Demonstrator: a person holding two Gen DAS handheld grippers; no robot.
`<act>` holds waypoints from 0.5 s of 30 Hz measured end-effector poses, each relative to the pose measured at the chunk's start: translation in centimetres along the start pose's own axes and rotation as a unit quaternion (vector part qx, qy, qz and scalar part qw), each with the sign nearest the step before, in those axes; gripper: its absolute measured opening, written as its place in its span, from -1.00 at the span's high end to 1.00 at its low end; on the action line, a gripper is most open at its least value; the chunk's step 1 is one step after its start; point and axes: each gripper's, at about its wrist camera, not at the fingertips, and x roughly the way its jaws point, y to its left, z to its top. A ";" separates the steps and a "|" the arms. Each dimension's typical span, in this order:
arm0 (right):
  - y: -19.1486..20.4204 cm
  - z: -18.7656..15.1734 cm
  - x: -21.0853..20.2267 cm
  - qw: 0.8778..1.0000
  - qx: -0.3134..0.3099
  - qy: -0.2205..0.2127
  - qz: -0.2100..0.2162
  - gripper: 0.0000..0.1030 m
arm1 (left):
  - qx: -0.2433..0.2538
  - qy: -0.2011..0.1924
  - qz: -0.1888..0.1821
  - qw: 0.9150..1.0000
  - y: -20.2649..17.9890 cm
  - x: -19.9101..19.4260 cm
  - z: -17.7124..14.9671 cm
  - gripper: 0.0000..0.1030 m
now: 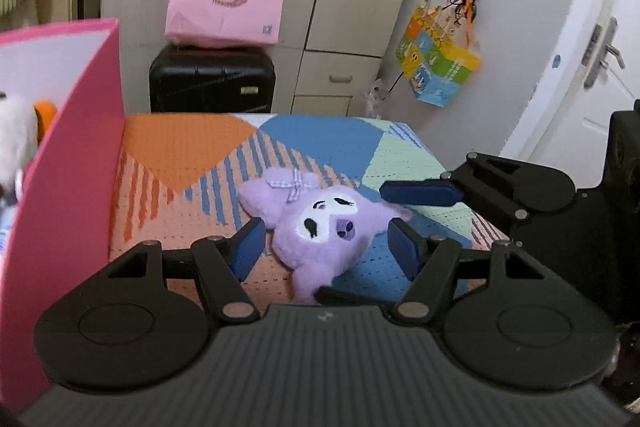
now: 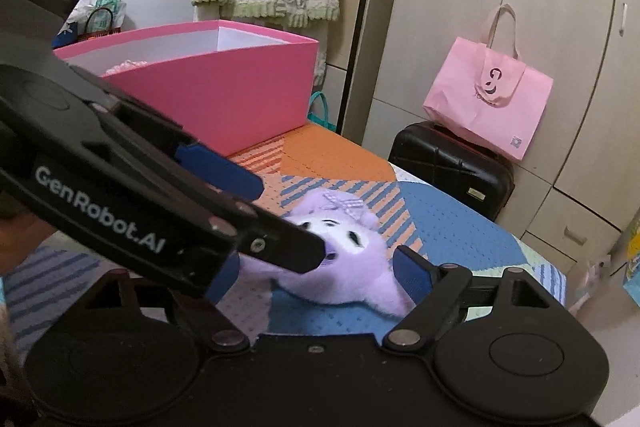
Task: Organize soft objects
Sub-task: 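Close the left gripper on the purple Kuromi plush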
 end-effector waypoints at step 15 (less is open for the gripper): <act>-1.3 -0.8 3.0 0.998 0.045 0.030 0.027 -0.73 | -0.039 0.037 -0.036 0.998 1.0 3.6 -0.4 -0.26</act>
